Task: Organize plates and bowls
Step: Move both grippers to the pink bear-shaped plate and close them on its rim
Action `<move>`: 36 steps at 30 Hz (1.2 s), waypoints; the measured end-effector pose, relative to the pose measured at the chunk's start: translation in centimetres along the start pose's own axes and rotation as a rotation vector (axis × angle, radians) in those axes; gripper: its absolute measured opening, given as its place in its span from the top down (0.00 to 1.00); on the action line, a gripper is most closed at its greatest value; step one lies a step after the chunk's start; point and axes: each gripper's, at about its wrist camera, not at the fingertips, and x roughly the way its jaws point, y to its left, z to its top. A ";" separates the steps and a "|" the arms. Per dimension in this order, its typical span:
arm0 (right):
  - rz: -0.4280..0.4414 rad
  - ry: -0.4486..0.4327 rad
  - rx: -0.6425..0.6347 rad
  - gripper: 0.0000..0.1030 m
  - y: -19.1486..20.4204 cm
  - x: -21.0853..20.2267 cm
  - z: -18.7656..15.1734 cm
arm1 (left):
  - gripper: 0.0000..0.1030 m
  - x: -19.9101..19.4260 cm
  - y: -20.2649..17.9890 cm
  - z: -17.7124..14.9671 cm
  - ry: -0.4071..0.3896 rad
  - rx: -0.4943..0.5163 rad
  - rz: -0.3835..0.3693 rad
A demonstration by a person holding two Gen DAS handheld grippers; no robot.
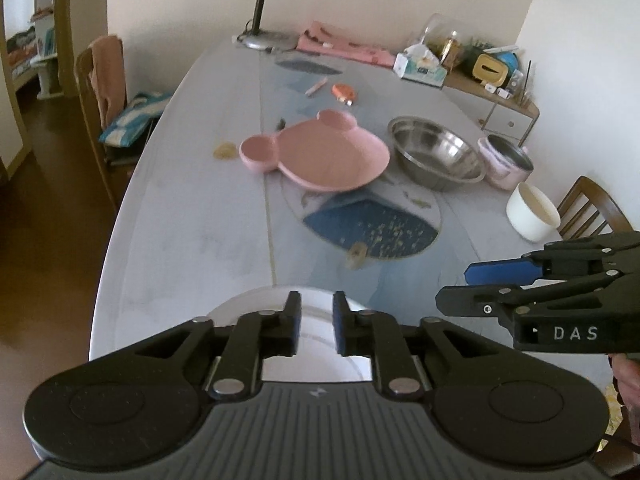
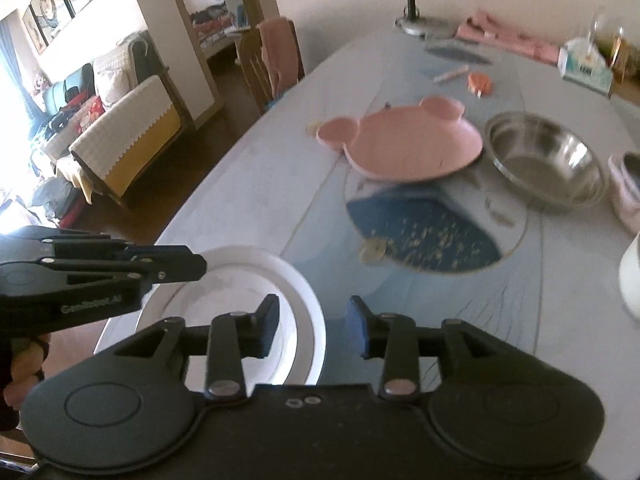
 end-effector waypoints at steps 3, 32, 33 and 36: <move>-0.026 -0.024 -0.011 0.53 -0.3 -0.6 0.6 | 0.56 -0.3 -1.0 0.9 -0.034 0.027 0.008; -0.110 -0.120 -0.128 0.00 -14.1 5.1 14.3 | 0.24 10.8 -4.3 13.8 -0.100 -0.120 0.267; -0.105 -0.112 -0.132 0.00 -14.6 5.6 14.7 | 0.24 11.4 -4.2 14.1 -0.091 -0.130 0.273; -0.104 -0.088 -0.160 0.01 -15.5 7.6 16.2 | 0.24 13.2 -3.8 14.9 -0.070 -0.161 0.302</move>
